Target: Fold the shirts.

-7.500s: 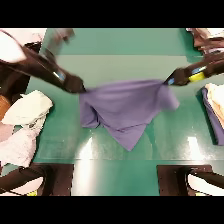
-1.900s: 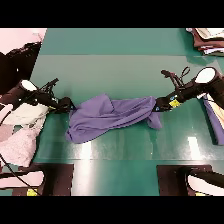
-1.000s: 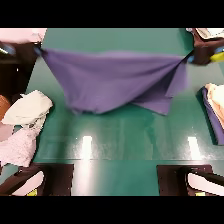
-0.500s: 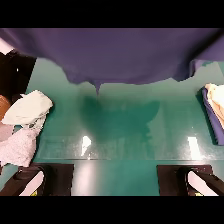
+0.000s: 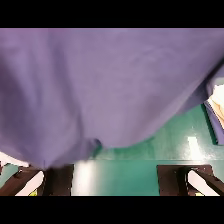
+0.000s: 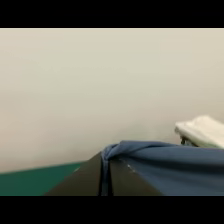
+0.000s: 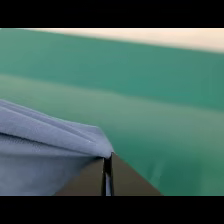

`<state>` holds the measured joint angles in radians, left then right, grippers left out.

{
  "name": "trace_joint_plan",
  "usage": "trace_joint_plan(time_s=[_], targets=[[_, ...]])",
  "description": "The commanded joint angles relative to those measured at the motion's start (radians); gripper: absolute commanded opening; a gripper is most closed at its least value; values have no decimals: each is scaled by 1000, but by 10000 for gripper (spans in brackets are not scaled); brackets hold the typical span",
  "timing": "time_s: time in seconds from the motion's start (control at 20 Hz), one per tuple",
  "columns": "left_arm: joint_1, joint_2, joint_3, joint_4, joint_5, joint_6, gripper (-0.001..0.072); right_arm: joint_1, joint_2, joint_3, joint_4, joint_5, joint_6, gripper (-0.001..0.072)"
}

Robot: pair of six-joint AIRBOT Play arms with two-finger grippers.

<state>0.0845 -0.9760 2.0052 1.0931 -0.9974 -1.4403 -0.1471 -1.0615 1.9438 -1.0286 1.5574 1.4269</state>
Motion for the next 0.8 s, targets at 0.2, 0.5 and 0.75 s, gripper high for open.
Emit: trace_joint_plan(time_s=[0.2, 0.5, 0.75], targets=[[1, -525, -128, 59, -292, -18, 27, 150, -352, -338, -21, -8, 37, 15], [0, -790, -128, 57, -188, -18, 27, 251, -639, -303, -21, -263, -7, 15], [-39, -875, -129, 53, -95, 28, 28, 264, -791, -157, -18, -274, -6, 16]])
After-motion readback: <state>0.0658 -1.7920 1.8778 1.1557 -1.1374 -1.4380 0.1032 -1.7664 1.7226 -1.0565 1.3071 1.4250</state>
